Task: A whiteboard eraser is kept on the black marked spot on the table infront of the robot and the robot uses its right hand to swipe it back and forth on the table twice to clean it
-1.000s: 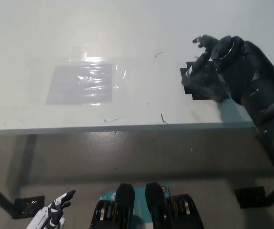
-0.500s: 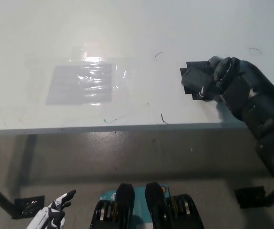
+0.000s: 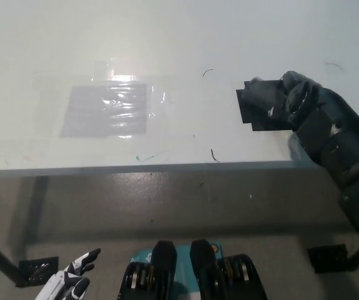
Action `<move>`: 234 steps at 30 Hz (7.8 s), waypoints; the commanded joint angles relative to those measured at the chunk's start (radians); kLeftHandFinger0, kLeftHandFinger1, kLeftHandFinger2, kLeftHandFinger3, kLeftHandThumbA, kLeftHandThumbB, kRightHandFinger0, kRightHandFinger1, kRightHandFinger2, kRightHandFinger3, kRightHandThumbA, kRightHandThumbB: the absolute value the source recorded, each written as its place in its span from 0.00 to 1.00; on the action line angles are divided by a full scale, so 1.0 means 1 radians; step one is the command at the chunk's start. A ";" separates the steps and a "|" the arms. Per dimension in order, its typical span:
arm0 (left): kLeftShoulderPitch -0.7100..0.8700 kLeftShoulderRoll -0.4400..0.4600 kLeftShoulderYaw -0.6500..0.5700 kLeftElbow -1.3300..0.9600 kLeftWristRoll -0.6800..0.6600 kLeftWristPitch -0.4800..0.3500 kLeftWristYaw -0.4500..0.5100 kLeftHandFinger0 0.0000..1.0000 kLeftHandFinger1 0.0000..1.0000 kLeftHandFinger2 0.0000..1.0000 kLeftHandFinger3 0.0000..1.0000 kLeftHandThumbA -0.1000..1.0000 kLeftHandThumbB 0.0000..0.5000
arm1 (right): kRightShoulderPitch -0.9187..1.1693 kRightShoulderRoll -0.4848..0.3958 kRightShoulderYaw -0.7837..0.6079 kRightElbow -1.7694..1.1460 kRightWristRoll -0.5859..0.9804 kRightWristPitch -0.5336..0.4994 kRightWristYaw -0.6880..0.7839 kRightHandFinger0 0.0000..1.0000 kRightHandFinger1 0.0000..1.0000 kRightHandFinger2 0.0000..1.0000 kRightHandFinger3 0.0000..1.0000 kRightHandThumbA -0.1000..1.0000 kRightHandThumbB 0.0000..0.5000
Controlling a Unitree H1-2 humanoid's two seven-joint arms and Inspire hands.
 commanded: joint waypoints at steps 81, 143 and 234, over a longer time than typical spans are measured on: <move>-0.028 0.044 0.009 -0.003 0.017 -0.032 -0.013 1.00 1.00 1.00 1.00 0.94 0.81 | -0.032 0.333 0.100 -0.003 -0.068 -0.151 -0.130 0.00 0.01 0.22 0.82 0.01 0.33; 0.001 0.034 0.002 -0.008 0.023 -0.029 -0.013 1.00 1.00 1.00 1.00 0.91 0.77 | 0.186 -0.040 0.047 -0.044 -0.046 -0.166 -0.156 0.00 0.00 0.09 0.68 0.07 0.35; 0.003 0.028 -0.016 0.035 0.024 -0.028 -0.028 1.00 1.00 1.00 1.00 0.90 0.79 | 1.301 -0.092 -0.228 -2.364 0.281 -0.756 -0.215 1.00 1.00 1.00 1.00 1.00 0.89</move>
